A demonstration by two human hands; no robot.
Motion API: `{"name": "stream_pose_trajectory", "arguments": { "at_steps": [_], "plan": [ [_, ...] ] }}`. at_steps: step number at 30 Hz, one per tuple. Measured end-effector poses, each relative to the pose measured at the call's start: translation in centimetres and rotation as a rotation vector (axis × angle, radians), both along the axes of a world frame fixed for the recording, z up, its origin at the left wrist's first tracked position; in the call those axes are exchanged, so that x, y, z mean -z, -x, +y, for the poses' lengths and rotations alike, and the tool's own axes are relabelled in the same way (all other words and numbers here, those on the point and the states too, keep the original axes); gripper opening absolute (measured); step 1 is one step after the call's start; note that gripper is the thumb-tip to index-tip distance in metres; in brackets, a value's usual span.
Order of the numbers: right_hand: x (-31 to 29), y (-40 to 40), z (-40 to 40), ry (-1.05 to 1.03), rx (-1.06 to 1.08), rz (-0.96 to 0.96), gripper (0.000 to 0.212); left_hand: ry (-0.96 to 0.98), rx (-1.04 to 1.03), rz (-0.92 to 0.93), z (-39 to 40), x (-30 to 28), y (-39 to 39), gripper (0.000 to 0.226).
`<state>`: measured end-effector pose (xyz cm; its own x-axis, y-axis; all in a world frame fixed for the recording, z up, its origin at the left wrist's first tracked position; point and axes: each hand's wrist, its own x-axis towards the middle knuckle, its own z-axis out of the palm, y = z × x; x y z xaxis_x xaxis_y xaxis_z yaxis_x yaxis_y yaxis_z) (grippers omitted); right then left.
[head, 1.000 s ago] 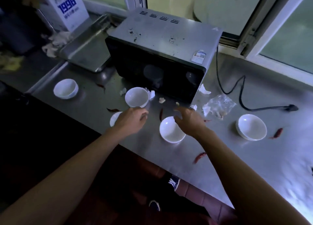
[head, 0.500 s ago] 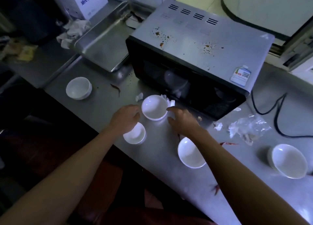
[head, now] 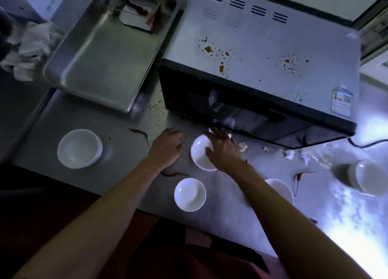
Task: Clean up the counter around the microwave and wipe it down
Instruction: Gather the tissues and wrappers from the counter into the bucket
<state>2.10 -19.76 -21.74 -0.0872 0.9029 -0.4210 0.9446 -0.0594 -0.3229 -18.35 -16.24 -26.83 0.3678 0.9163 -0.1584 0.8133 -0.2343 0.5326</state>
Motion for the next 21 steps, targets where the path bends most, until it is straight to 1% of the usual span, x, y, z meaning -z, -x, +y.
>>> {"name": "stream_pose_trajectory", "arguments": {
  "at_steps": [3, 6, 11, 17, 21],
  "plan": [
    [0.3, 0.4, -0.2, 0.020, 0.012, -0.028, 0.058, -0.051, 0.118, -0.028, 0.7, 0.9, 0.1, 0.040],
    [0.5, 0.7, -0.4, 0.008, 0.040, -0.029, 0.058, -0.143, 0.201, -0.053, 1.1, 1.5, 0.5, 0.039],
    [0.2, 1.4, -1.5, -0.011, 0.096, 0.010, 0.054, -0.111, 0.175, -0.079, 1.7, 2.1, 0.9, 0.035],
    [-0.6, 1.7, -2.7, -0.048, 0.159, 0.090, 0.045, -0.123, 0.235, -0.091, 2.8, 1.6, 0.4, 0.013],
    [-0.7, 0.3, -3.5, -0.055, 0.299, 0.173, 0.040, -0.093, 0.244, -0.181, 3.6, 1.0, -1.7, 0.012]
  ]
}}
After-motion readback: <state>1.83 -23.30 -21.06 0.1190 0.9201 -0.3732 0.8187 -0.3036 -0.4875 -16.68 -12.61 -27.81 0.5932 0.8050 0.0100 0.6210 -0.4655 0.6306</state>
